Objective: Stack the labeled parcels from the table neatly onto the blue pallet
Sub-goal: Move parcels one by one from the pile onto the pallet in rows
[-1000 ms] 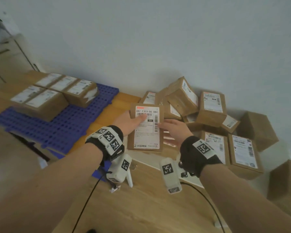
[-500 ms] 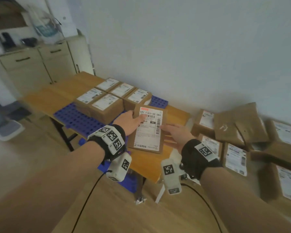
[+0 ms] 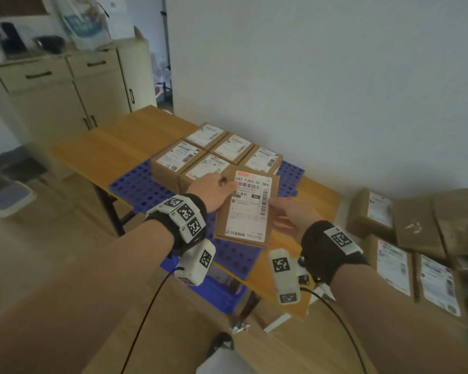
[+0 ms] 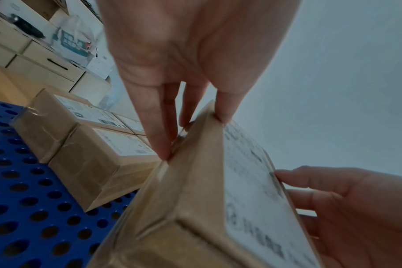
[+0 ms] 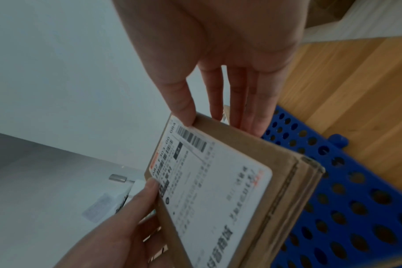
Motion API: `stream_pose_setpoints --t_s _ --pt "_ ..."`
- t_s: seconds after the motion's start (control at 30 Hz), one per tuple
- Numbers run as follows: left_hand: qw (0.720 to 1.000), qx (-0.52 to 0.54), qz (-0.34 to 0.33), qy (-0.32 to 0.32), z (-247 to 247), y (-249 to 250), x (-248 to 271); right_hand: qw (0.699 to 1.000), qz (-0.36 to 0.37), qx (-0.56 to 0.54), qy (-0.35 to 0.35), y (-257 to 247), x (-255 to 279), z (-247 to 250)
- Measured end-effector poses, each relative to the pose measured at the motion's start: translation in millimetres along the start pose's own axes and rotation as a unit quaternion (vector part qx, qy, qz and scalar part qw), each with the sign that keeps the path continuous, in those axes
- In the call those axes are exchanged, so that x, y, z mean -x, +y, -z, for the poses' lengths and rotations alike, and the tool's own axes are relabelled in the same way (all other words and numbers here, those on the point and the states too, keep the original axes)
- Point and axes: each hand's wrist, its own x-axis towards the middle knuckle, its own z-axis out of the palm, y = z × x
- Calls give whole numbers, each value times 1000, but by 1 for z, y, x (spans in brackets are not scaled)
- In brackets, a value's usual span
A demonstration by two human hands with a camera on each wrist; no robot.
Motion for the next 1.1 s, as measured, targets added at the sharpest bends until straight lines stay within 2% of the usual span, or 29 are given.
stream_pose_setpoints --t_s 0.27,0.47,0.97,1.1 --pt "998 11 -31 -44 14 5 -80 999 -31 -19 34 -27 -68 -7" --pt "991 33 5 -131 8 0 -127 996 -79 -14 42 -27 -105 -11" --pt "969 -88 -13 -229 12 -22 -178 981 -155 -44 110 -15 -134 -42" --pt "963 -98 -43 -248 11 -26 -185 974 -168 -55 143 -11 -137 -49"
